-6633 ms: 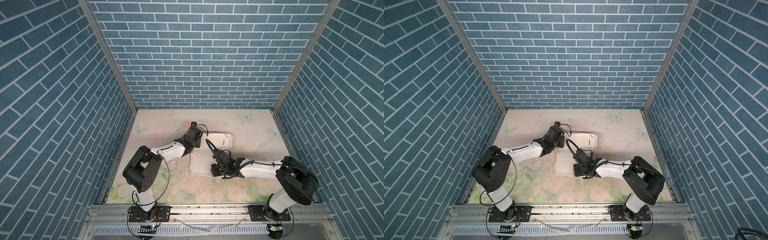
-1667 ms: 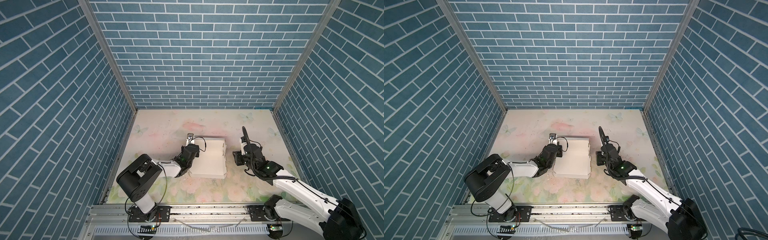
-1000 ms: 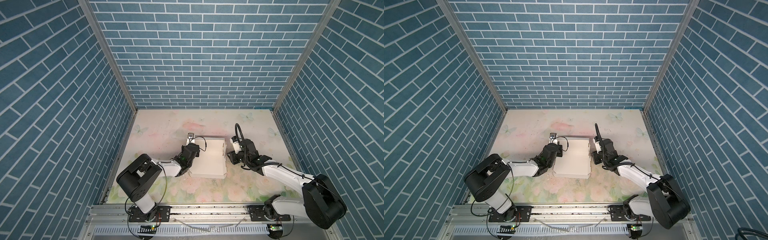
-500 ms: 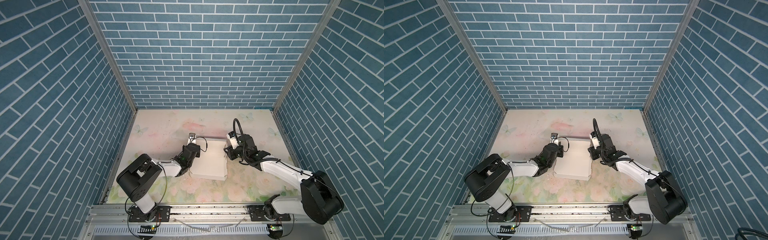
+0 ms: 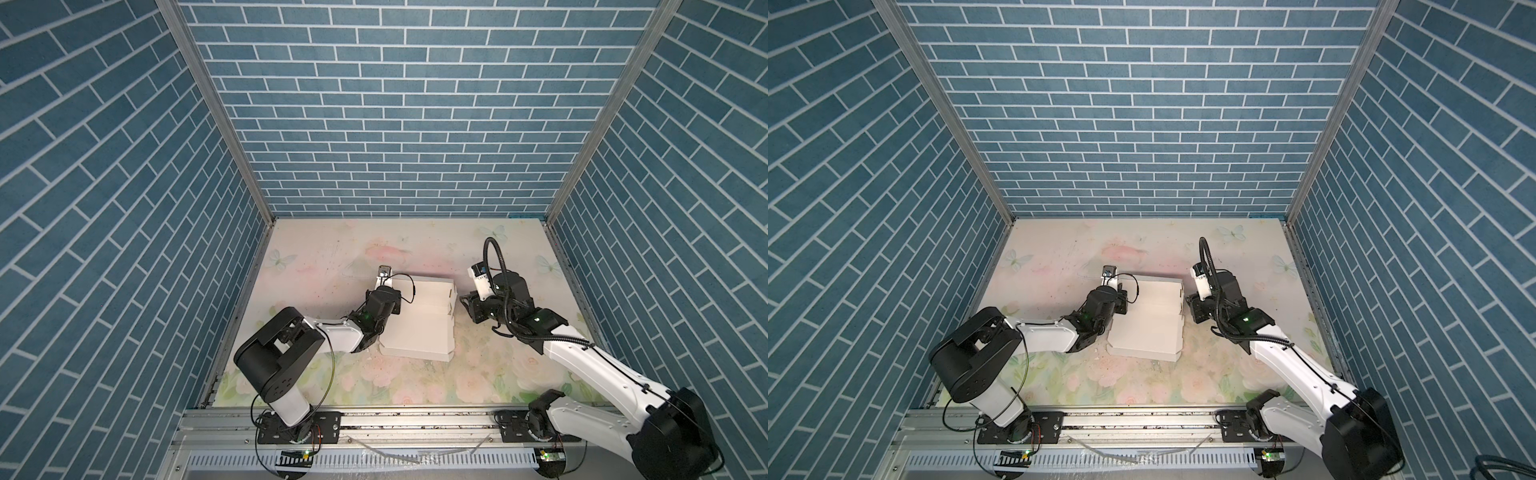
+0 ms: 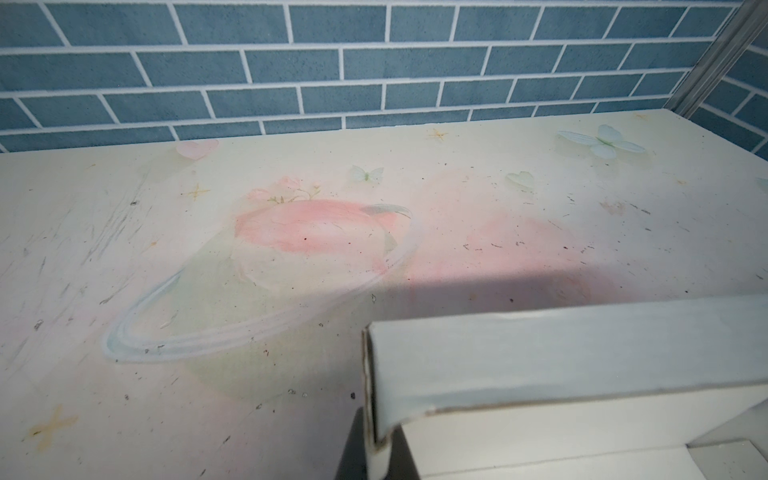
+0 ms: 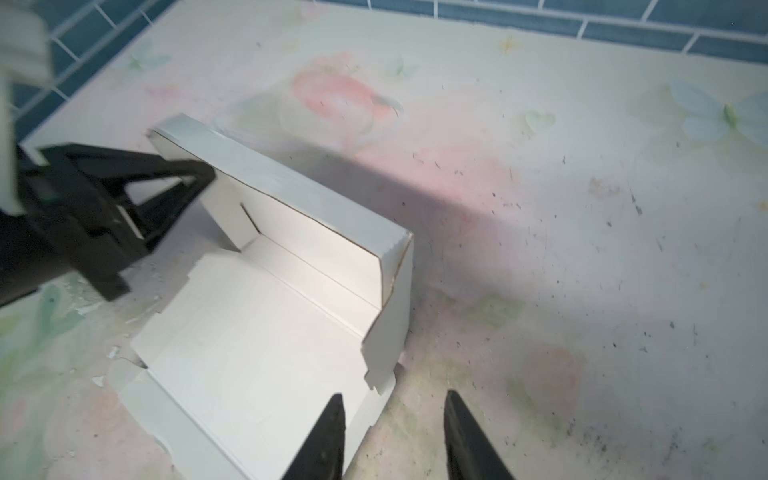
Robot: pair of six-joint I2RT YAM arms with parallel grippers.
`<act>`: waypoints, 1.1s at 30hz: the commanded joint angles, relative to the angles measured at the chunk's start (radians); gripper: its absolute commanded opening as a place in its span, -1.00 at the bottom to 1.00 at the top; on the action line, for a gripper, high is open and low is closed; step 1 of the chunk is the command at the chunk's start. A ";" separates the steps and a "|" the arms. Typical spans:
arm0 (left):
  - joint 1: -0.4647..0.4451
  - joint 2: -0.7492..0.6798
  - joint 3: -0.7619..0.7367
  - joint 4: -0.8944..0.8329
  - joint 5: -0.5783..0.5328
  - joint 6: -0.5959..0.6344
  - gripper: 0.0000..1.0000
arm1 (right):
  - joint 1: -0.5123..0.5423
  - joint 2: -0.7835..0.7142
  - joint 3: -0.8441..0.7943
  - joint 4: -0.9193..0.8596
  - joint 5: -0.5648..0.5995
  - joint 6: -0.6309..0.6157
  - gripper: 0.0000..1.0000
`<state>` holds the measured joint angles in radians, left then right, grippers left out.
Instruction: Fold the paper box
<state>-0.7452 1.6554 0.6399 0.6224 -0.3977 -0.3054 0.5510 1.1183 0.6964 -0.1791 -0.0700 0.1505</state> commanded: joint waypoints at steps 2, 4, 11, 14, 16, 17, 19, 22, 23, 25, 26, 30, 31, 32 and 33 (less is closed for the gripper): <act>-0.013 0.048 -0.025 -0.166 0.073 0.000 -1.00 | -0.005 0.122 0.008 0.032 0.019 -0.026 -0.21; -0.013 0.050 -0.025 -0.167 0.072 -0.001 -1.00 | -0.005 0.178 0.024 0.065 -0.008 -0.029 -0.22; -0.013 0.052 -0.023 -0.165 0.076 0.001 -1.00 | -0.005 0.266 0.060 0.145 -0.081 -0.037 -0.23; -0.013 0.054 -0.023 -0.164 0.079 0.000 -1.00 | -0.006 0.286 0.076 0.158 -0.097 -0.040 -0.24; -0.013 0.052 -0.026 -0.159 0.079 0.003 -1.00 | -0.005 0.298 0.082 0.167 -0.104 -0.040 -0.24; -0.013 0.053 -0.026 -0.158 0.079 0.003 -1.00 | -0.005 0.305 0.085 0.171 -0.107 -0.039 -0.24; -0.013 0.052 -0.029 -0.156 0.080 0.002 -1.00 | -0.005 0.316 0.089 0.178 -0.108 -0.036 -0.26; -0.013 0.052 -0.031 -0.150 0.083 0.005 -1.00 | -0.005 0.333 0.095 0.190 -0.101 -0.029 -0.28; -0.013 0.052 -0.032 -0.147 0.084 0.005 -1.00 | -0.005 0.339 0.098 0.198 -0.097 -0.025 -0.29; -0.013 0.055 -0.033 -0.144 0.087 0.005 -1.00 | -0.005 0.352 0.103 0.209 -0.093 -0.019 -0.30; -0.013 0.056 -0.033 -0.144 0.090 0.006 -1.00 | -0.005 0.357 0.104 0.217 -0.089 -0.015 -0.30; -0.013 0.059 -0.037 -0.132 0.096 0.007 -1.00 | -0.005 0.372 0.097 0.267 -0.072 0.000 -0.37; -0.013 0.058 -0.039 -0.127 0.097 0.009 -1.00 | -0.005 0.375 0.097 0.276 -0.070 0.001 -0.37; -0.013 0.058 -0.039 -0.128 0.096 0.009 -1.00 | -0.005 0.380 0.096 0.287 -0.064 0.003 -0.38; -0.013 0.057 -0.039 -0.128 0.098 0.011 -1.00 | -0.006 0.386 0.097 0.299 -0.060 0.004 -0.38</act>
<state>-0.7448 1.6623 0.6407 0.6380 -0.3870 -0.3008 0.5488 1.4883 0.7586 0.0513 -0.1474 0.1524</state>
